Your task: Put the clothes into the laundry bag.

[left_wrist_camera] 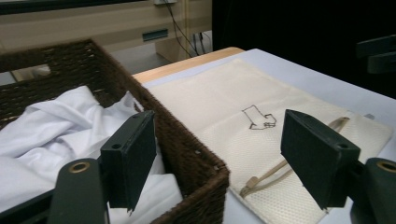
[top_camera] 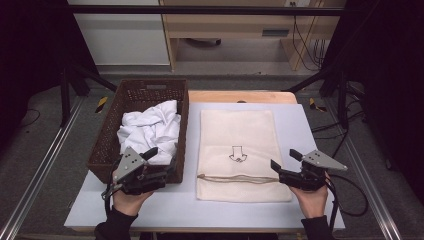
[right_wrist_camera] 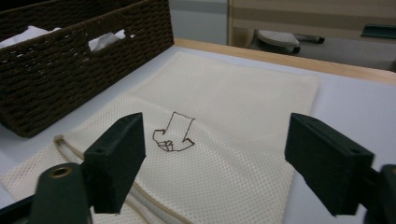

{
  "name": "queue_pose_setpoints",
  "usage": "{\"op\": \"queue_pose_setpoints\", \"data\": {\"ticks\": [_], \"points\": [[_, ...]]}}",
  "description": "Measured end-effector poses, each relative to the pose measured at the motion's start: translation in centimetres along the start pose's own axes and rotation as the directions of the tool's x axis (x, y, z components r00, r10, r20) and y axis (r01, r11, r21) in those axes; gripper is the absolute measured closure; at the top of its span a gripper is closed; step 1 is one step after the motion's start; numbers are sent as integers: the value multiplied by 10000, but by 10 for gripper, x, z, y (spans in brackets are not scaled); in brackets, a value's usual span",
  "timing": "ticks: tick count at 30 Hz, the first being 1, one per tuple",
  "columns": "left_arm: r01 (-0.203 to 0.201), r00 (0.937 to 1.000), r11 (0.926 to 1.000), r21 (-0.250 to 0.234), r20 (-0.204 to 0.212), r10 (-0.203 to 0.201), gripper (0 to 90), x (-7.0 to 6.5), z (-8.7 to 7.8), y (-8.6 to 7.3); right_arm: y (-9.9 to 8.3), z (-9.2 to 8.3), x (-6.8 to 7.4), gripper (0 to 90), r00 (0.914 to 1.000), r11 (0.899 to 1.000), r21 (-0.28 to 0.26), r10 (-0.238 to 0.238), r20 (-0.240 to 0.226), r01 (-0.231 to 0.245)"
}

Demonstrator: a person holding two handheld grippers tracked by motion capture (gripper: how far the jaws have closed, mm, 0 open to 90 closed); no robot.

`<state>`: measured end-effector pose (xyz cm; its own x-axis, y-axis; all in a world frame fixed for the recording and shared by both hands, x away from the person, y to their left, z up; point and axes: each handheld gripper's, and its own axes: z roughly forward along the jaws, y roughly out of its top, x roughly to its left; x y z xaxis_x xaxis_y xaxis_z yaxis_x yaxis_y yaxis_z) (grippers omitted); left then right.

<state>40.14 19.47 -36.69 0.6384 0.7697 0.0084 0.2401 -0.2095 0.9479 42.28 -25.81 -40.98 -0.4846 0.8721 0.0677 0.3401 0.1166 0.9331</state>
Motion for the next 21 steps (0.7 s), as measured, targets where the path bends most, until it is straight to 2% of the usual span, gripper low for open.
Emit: {"op": "queue_pose_setpoints", "data": {"ticks": [1,2,3,7,9,10,11,12,13,14,15,17,18,19,20,21], "points": [[0,10000,10000,0,0,0,269,0,0,0,0,0,1,236,9999,10000,47,-17,-109,17],[-64,9998,10000,64,170,63,273,-7,3,1,0,1,2,241,9996,9999,90,-43,-270,45],[-64,9998,10000,64,170,63,278,-7,3,1,0,1,2,241,9996,9999,90,-43,-270,45],[-254,9980,9995,192,579,242,298,-23,10,2,-1,6,7,256,9984,9995,314,-26,-560,44],[-349,9953,9990,278,910,322,319,-31,14,2,-2,8,10,267,9985,9995,310,-100,-543,117],[-417,9914,9983,403,1257,363,337,-40,19,1,-3,11,13,269,9982,9990,435,-94,-588,120],[-417,9914,9983,403,1257,363,347,-40,19,1,-4,12,14,273,9982,9983,554,-128,-581,160],[-501,9891,9974,509,1411,425,347,-44,22,1,-4,12,14,273,9982,9983,554,-128,-581,160],[-593,9855,9957,711,1630,470,367,-51,31,-2,-7,16,15,310,9969,9964,840,-70,-782,136],[-593,9855,9957,711,1630,470,380,-51,31,-2,-7,16,15,310,9969,9964,840,-70,-782,136],[-643,9815,9930,989,1861,450,399,-58,41,-7,-10,20,18,352,9937,9951,990,80,-1113,31],[-693,9796,9907,1175,1956,453,424,-60,46,-9,-12,23,20,358,9929,9939,1094,5,-1186,126],[-748,9782,9881,1343,2021,466,424,-63,52,-12,-13,26,22,370,9925,9922,1227,-81,-1218,231],[-863,9774,9827,1639,2051,516,466,-67,63,-18,-16,32,27,406,9910,9874,1525,-218,-1319,421],[-863,9774,9827,1639,2051,516,482,-67,63,-18,-16,32,27,406,9910,9874,1525,-218,-1319,421],[-931,9761,9792,1803,2105,540,482,-69,68,-21,-17,33,28,426,9903,9854,1626,-289,-1358,511]]}}
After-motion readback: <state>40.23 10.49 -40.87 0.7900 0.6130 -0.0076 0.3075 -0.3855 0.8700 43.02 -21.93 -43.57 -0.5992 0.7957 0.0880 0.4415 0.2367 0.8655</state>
